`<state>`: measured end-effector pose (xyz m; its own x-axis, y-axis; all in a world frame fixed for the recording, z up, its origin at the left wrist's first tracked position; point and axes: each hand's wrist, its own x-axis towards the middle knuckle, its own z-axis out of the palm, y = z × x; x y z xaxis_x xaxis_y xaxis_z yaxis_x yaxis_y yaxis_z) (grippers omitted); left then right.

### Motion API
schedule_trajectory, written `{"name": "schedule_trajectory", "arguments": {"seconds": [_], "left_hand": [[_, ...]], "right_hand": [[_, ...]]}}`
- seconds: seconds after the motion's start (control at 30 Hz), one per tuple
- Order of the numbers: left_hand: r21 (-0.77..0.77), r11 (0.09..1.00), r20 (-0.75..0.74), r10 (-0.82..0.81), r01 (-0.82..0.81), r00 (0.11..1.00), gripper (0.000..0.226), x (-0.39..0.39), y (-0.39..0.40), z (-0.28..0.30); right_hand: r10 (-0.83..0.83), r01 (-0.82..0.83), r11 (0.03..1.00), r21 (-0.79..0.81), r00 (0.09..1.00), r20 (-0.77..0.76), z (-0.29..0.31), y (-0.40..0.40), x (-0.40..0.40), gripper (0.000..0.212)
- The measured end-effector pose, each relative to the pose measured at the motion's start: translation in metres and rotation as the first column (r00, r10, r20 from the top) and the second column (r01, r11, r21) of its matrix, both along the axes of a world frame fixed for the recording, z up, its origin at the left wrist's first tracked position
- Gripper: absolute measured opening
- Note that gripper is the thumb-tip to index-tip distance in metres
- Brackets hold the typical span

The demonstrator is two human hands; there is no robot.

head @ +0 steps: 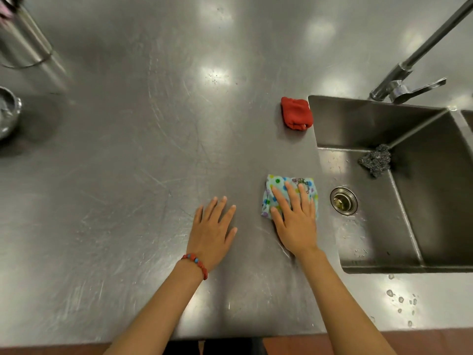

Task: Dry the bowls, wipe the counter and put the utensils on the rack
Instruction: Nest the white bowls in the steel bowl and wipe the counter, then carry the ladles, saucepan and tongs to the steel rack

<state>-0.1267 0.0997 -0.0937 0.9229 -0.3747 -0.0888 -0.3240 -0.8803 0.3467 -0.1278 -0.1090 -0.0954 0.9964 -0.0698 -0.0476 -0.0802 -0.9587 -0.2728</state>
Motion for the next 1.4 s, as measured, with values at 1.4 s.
{"name": "schedule_trajectory", "arguments": {"seconds": [1.4], "left_hand": [[-0.113,0.637,0.213,0.765,-0.763,0.607,0.048,-0.118,0.667,0.086]], "right_hand": [[0.609,-0.576,0.722,0.383,0.792,0.044,0.087,0.722,-0.008,0.044]]}}
